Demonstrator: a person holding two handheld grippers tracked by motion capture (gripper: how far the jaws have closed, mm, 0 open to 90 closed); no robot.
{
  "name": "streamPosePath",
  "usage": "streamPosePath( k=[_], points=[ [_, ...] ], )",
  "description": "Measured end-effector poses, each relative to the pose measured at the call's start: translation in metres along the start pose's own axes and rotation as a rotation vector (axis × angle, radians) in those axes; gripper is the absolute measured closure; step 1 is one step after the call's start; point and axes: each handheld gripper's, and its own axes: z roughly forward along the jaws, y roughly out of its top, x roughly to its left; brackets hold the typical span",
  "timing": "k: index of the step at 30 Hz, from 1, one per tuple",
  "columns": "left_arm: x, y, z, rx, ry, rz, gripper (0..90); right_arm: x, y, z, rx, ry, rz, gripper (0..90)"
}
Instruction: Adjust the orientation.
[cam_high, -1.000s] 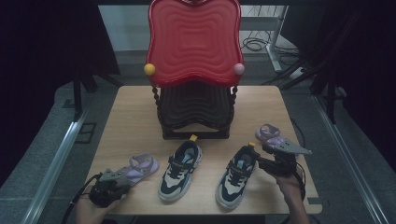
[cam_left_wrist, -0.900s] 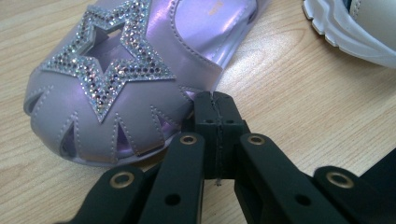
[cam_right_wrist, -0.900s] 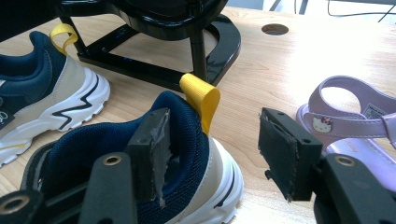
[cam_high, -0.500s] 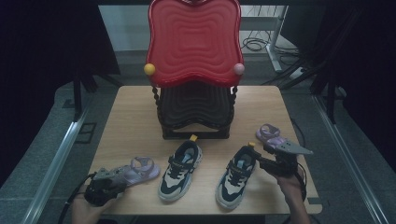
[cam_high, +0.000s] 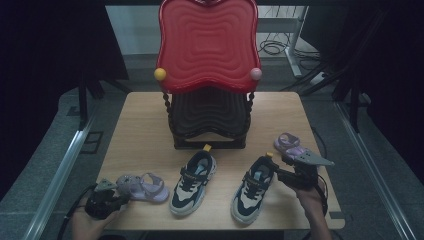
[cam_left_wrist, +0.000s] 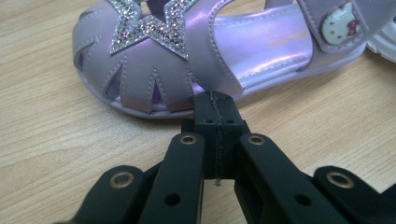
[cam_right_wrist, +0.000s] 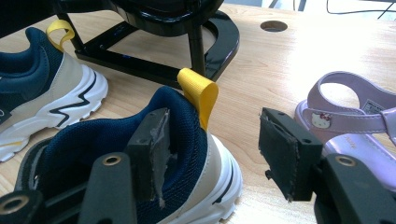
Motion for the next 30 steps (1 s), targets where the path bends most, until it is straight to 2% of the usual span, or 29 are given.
streamPosePath(
  k=[11, 20, 23, 25, 30],
  points=[
    [0.013, 0.002, 0.002, 0.002, 0.048, -0.025, 89.9, -0.001, -0.001, 0.001, 0.0, -0.003, 0.0, 43.6],
    [0.022, 0.004, 0.0, -0.003, 0.029, -0.046, 89.9, -0.002, -0.001, 0.0, -0.001, -0.003, 0.002, 43.5],
    [0.033, 0.005, -0.009, -0.051, 0.029, -0.083, 89.9, -0.003, 0.0, -0.002, -0.005, -0.004, 0.001, 43.2],
    [0.037, 0.006, -0.011, -0.063, 0.035, -0.095, 89.8, -0.005, 0.0, -0.003, -0.011, -0.006, -0.001, 43.1],
    [0.043, 0.012, -0.004, -0.048, 0.031, -0.104, 89.8, -0.009, 0.001, -0.008, -0.024, -0.022, 0.007, 43.1]
  ],
)
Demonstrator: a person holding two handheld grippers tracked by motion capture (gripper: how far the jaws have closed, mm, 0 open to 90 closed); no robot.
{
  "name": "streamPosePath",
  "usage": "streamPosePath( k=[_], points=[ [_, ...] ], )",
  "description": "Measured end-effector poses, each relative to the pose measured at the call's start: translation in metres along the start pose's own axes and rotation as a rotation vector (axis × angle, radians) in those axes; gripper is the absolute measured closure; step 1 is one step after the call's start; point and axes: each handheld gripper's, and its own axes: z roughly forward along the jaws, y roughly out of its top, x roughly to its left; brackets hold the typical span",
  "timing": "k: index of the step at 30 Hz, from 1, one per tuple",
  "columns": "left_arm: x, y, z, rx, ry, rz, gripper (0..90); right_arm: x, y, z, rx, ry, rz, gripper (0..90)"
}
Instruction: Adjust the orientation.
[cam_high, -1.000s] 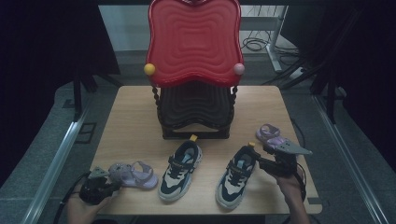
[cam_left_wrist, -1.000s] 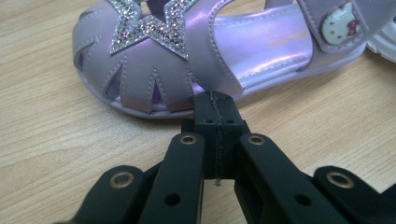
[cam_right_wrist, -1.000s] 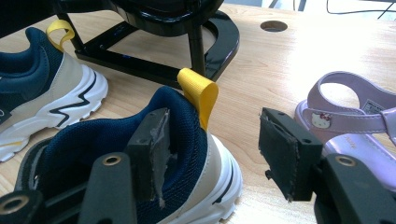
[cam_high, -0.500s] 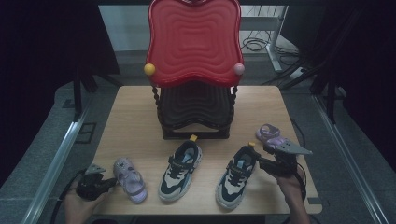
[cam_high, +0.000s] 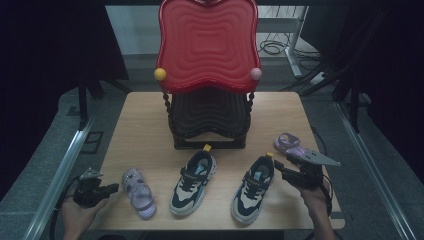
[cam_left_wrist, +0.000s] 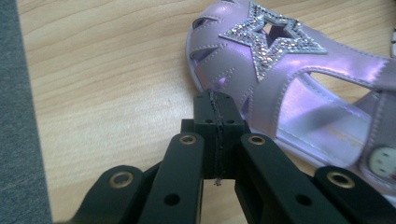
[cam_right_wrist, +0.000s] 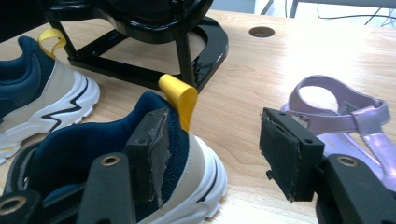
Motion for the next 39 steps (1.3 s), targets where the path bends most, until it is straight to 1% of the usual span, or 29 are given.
streamPosePath(
  k=[2, 3, 4, 5, 11, 17, 22, 25, 31, 39],
  points=[
    [0.0, 0.001, 0.002, 0.003, -0.001, 0.0, 89.8, -0.001, 0.0, -0.001, -0.003, -0.004, 0.006, 43.1],
    [-0.001, 0.004, 0.006, 0.013, -0.006, 0.004, 89.8, -0.002, 0.0, -0.002, -0.003, -0.007, 0.006, 43.1],
    [-0.001, 0.004, 0.006, 0.013, -0.006, 0.004, 89.7, -0.002, 0.0, -0.002, -0.003, -0.007, 0.006, 43.1],
    [-0.002, 0.007, 0.01, 0.015, -0.006, 0.005, 89.8, -0.002, 0.0, -0.001, 0.001, -0.007, 0.006, 43.1],
    [-0.001, 0.013, 0.013, 0.028, -0.008, 0.009, 89.8, -0.001, -0.001, 0.0, -0.001, 0.002, 0.0, 42.9],
    [-0.003, 0.017, 0.014, 0.04, -0.006, 0.025, 89.9, -0.001, 0.0, -0.001, -0.005, 0.002, -0.002, 42.8],
    [-0.003, 0.019, 0.015, 0.048, -0.008, 0.029, 89.9, -0.001, -0.001, 0.0, -0.001, 0.0, 0.0, 42.8],
    [-0.003, 0.023, 0.017, 0.055, -0.013, 0.041, 89.9, -0.001, -0.001, 0.0, 0.001, 0.001, 0.0, 42.8],
    [-0.005, 0.029, 0.019, 0.066, -0.008, 0.062, 89.9, -0.002, -0.001, 0.0, 0.001, -0.001, 0.0, 42.8],
    [-0.007, 0.035, 0.022, 0.079, -0.004, 0.077, 90.0, -0.002, -0.002, 0.001, 0.004, -0.002, 0.003, 42.8]
  ],
)
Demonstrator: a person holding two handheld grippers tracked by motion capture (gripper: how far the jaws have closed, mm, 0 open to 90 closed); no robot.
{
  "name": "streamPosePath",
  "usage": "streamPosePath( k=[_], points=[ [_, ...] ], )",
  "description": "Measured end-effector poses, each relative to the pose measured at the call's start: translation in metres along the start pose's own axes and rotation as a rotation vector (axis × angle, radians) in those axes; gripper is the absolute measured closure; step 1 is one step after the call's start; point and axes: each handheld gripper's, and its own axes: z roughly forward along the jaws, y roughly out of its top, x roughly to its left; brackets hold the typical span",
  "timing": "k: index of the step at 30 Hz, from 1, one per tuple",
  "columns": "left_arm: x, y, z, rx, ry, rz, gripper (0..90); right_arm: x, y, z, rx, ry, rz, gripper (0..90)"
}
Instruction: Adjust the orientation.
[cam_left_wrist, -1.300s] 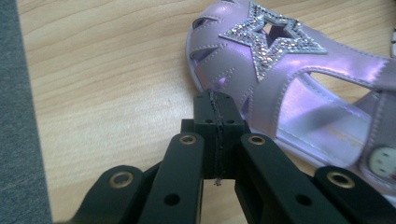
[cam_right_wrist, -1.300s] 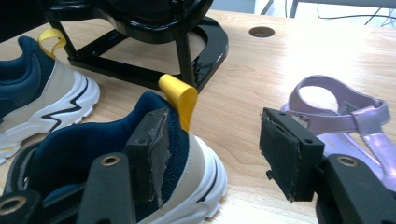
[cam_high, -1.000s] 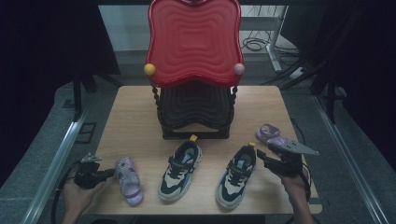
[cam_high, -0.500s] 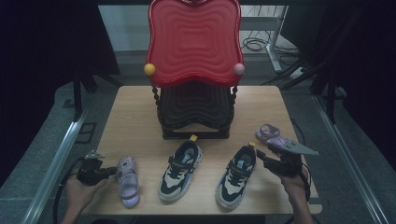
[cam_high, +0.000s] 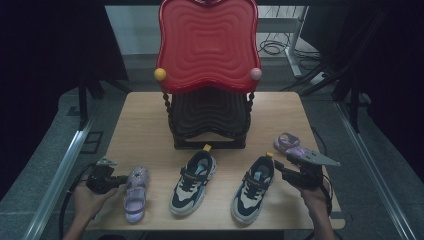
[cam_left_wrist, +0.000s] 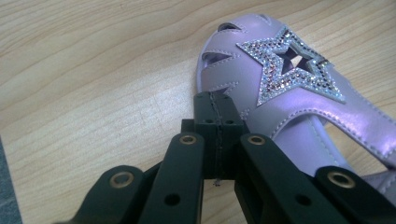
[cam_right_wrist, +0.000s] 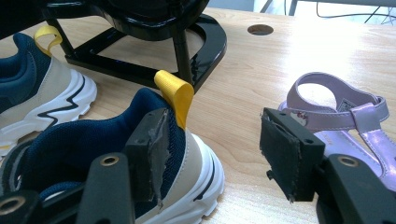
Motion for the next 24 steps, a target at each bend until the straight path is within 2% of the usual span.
streamPosePath(
  k=[12, 24],
  points=[
    [0.0, 0.009, 0.005, 0.012, -0.013, 0.016, 90.0, 0.0, -0.001, 0.001, 0.004, -0.003, -0.001, 42.0],
    [-0.003, 0.018, 0.01, 0.027, -0.007, 0.041, 90.0, -0.001, -0.001, 0.002, 0.008, -0.004, -0.001, 42.0]
  ],
)
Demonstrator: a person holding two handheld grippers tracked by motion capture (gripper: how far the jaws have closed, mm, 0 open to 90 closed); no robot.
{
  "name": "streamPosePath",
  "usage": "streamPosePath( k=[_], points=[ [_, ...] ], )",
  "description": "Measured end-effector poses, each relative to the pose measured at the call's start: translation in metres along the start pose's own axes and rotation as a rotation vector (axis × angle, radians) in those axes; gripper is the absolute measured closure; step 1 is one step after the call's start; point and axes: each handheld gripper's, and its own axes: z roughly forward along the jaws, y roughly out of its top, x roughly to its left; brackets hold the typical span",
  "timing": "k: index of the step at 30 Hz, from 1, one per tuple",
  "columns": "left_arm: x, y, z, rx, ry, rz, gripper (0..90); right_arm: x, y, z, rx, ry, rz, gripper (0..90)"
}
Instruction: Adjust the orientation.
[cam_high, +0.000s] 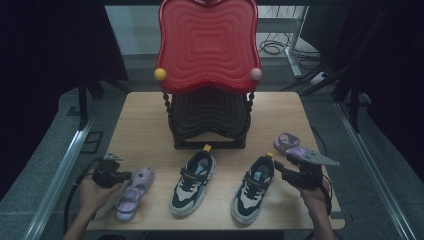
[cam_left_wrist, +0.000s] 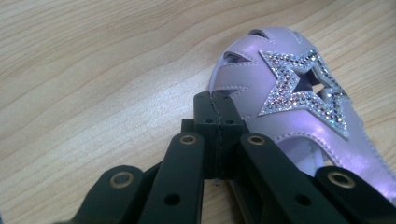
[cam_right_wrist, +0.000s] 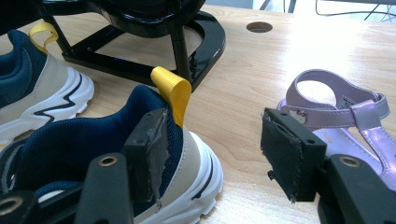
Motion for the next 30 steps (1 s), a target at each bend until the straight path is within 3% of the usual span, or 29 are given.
streamPosePath(
  k=[7, 24, 30],
  points=[
    [-0.003, 0.007, 0.003, 0.013, 0.004, 0.021, 90.0, 0.0, -0.001, 0.001, 0.001, -0.002, 0.0, 42.0],
    [-0.005, 0.01, 0.006, 0.007, -0.003, 0.023, 89.9, -0.001, -0.001, 0.001, 0.006, -0.002, -0.001, 41.9],
    [0.0, 0.012, -0.012, -0.084, -0.006, -0.01, 85.7, -0.001, 0.001, -0.003, -0.008, 0.012, 0.012, 41.9]
  ],
)
